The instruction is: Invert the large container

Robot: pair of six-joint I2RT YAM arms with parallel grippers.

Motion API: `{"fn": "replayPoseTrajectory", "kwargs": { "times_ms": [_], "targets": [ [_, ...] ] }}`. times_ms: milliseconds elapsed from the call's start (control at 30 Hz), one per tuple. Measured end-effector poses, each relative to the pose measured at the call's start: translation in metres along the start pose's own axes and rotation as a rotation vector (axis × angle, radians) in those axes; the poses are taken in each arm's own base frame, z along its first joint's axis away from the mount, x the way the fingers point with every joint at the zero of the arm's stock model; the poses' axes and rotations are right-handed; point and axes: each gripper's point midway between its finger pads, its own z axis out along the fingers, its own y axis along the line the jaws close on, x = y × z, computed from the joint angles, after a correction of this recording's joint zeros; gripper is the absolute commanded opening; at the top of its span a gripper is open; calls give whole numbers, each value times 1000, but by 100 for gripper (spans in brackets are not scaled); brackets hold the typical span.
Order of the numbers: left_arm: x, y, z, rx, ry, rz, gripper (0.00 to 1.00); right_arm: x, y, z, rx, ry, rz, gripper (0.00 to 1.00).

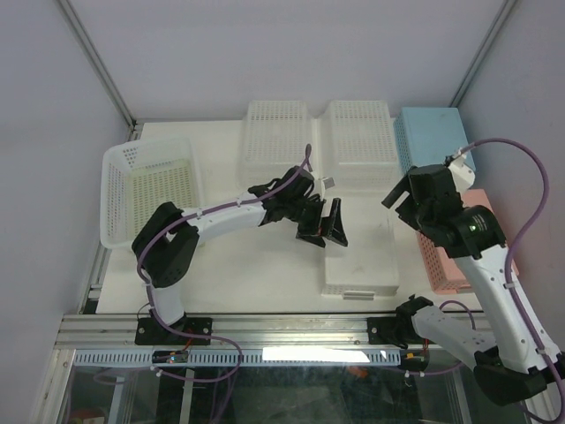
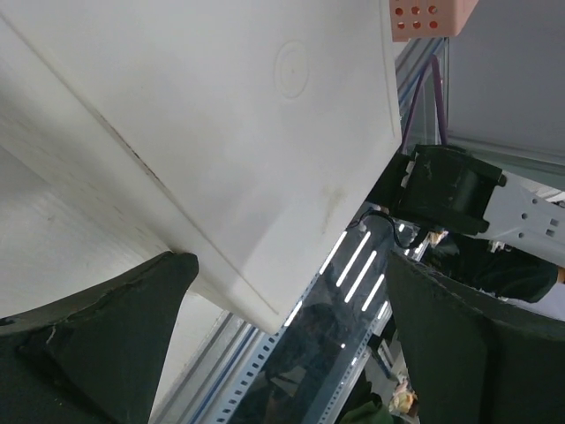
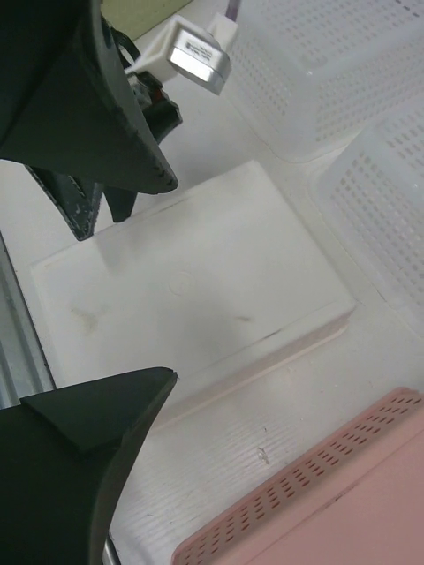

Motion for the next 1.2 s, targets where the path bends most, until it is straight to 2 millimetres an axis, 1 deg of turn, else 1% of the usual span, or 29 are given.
{"fn": "replayPoseTrajectory", "kwargs": {
  "times_ms": [67, 167, 267, 367, 500, 633, 767, 800, 900, 933, 1000, 1033, 1067, 1133, 1167, 1200],
  "targets": [
    [-4, -1, 9, 6, 4, 7, 99, -6, -3, -10, -13, -22, 12, 83],
    [-11, -3, 27, 26, 10, 13, 99, -10, -7, -19, -25, -41, 24, 83],
    [-18, -4, 41, 42, 11, 15, 99, -7, -14, -23, -18, -38, 24, 83],
    [-26, -12, 49, 65, 6, 32, 99, -5, -17, -25, -12, -32, 25, 83],
    [-37, -29, 49, 103, -20, 75, 99, -5, -20, -26, -9, -31, 25, 83],
    [-41, -37, 44, 119, -35, 117, 99, -5, -22, -27, -2, -35, 24, 83],
    [-41, -43, 28, 97, -53, 162, 99, -6, -24, -27, 6, -41, 23, 84],
    [-41, -45, 21, 81, -63, 178, 99, -6, -24, -27, 6, -43, 23, 84],
    [-46, -44, -13, -15, -124, 236, 99, -8, -25, -30, -2, -53, 29, 83],
    [-48, -43, -27, -56, -150, 254, 99, -9, -26, -32, -11, -59, 31, 83],
    [-57, -38, -62, -152, -217, 283, 99, -12, -26, -38, -40, -83, 41, 83],
    [-66, -35, -86, -212, -266, 290, 99, -15, -25, -42, -62, -101, 47, 83],
    [-79, -29, -116, -284, -333, 289, 99, -19, -24, -45, -86, -122, 54, 82],
    [-102, -16, -170, -400, -460, 260, 99, -23, -24, -51, -129, -157, 72, 82],
    [-113, -6, -202, -470, -532, 235, 99, -24, -23, -53, -149, -171, 82, 82],
    [-123, 7, -239, -551, -614, 197, 99, -24, -23, -54, -163, -180, 88, 82]
  ]
}}
